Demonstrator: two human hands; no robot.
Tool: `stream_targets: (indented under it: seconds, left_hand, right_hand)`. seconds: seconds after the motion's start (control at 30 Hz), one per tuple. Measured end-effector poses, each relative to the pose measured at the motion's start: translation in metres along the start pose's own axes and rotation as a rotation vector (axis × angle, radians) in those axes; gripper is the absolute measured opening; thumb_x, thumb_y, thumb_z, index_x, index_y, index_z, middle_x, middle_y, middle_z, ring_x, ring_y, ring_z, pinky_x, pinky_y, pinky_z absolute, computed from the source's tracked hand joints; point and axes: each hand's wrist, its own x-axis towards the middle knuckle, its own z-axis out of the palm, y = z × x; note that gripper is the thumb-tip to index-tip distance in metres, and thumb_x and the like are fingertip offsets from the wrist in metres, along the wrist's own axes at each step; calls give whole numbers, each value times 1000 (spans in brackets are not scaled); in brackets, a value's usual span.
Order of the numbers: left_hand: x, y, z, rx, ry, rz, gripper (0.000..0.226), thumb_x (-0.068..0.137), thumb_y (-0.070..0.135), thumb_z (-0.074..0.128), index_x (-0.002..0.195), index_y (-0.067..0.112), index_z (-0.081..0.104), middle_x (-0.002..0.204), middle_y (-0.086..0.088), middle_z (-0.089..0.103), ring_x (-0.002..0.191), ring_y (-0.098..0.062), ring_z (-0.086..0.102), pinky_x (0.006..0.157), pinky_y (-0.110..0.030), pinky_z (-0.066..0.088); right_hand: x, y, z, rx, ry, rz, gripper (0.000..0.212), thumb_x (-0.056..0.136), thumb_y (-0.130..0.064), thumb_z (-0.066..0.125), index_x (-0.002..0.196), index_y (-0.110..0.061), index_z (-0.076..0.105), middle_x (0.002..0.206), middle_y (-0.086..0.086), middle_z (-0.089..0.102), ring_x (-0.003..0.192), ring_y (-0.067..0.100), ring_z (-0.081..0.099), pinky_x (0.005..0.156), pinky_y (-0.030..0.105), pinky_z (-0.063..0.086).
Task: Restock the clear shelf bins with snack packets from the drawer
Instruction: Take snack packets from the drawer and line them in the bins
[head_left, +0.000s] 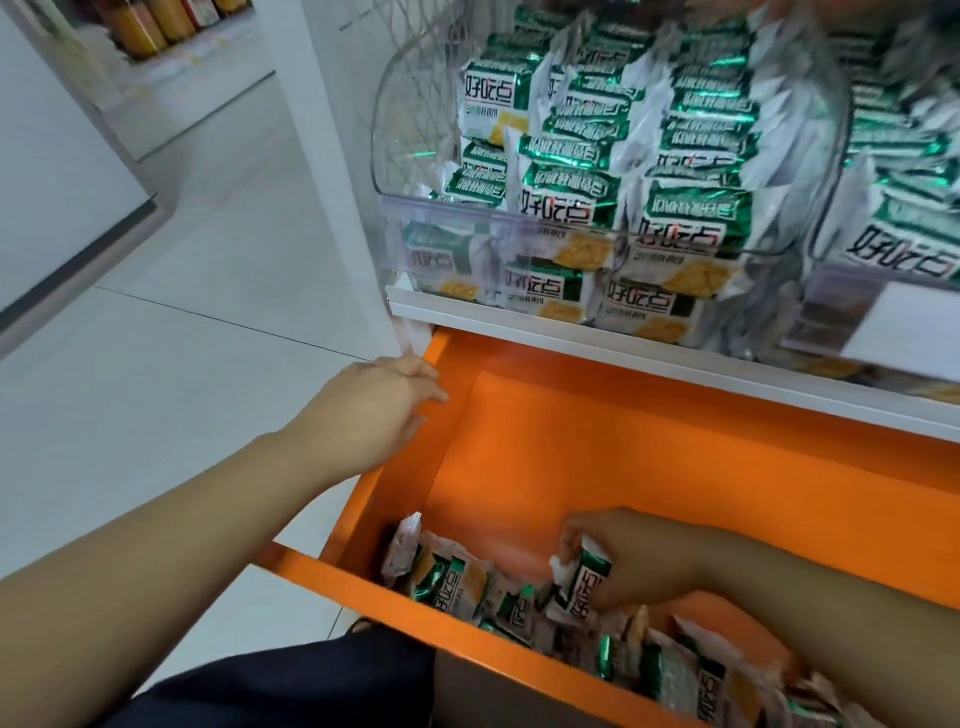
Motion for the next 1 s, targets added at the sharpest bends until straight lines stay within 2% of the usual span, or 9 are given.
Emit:
stream_targets:
  seconds: [0.1, 0.33, 0.47, 0.53, 0.67, 0.77, 0.83, 0.9, 1.0]
  left_hand:
    - [-8, 17, -27, 51, -77, 28, 44, 94, 32, 55, 137, 33, 46, 145, 10, 39, 129, -14, 43, 105, -32, 36]
    - [-32, 84, -86, -215, -245, 159, 55, 92, 38, 59, 142, 31, 38, 142, 6, 44, 127, -14, 43, 104, -31, 38]
    - [-39, 114, -105, -496, -187, 182, 62, 91, 32, 62, 145, 31, 33, 144, 8, 44, 127, -11, 45, 102, -26, 39]
    - [-40, 123, -110, -664, -124, 184, 56, 90, 30, 64, 140, 32, 39, 139, 11, 50, 121, -10, 51, 103, -30, 42]
    - [-49, 128, -115, -880, 24, 190, 29, 89, 29, 66, 115, 39, 58, 118, 15, 59, 94, -19, 63, 86, -41, 53]
    - [-56, 129, -119, -1025, 115, 173, 23, 91, 28, 63, 112, 35, 61, 103, 17, 62, 73, -2, 60, 71, -24, 53]
    - [-57, 130, -122, -1121, 150, 152, 22, 91, 24, 61, 113, 29, 61, 104, 14, 64, 76, 1, 63, 71, -17, 52]
    - [-57, 132, -125, -1221, 161, 122, 20, 91, 22, 61, 110, 25, 63, 102, 10, 67, 83, -11, 68, 76, -25, 56]
    - [-55, 139, -125, -1343, 114, 64, 18, 92, 23, 59, 109, 24, 65, 100, 1, 72, 90, -22, 69, 83, -41, 57]
  right_hand:
    - [-32, -9, -10, -42, 134, -15, 33, 82, -24, 68, 91, -43, 43, 94, 13, 59, 64, 16, 46, 54, 33, 35]
    - [-129, -49, -38, -46, 472, -95, 28, 82, -26, 70, 95, -38, 49, 99, -13, 61, 77, 8, 62, 63, 32, 53]
    - [-178, -65, -47, 149, 594, -197, 29, 81, -22, 74, 94, -39, 54, 91, -3, 70, 79, 25, 69, 66, 53, 54]
    - [-196, -72, -49, 217, 651, -240, 29, 81, -20, 74, 95, -36, 55, 89, -1, 71, 76, 30, 67, 66, 53, 53]
    - [-217, -82, -49, 356, 704, -297, 30, 79, -19, 74, 102, -25, 56, 79, -2, 69, 64, 20, 61, 64, 40, 53]
    - [-223, -90, -48, 469, 772, -319, 37, 72, -22, 74, 104, -20, 56, 80, -6, 63, 60, 10, 60, 60, 24, 51]
    - [-224, -94, -47, 477, 856, -319, 41, 70, -25, 75, 107, -25, 56, 93, -6, 58, 59, 6, 62, 58, 18, 50]
    - [-223, -97, -47, 435, 924, -318, 45, 68, -31, 75, 108, -33, 54, 98, -7, 57, 62, 1, 63, 58, 19, 51]
    - [-220, -101, -45, 390, 939, -381, 46, 59, -43, 73, 101, -40, 56, 97, -5, 64, 81, 11, 66, 69, 36, 57]
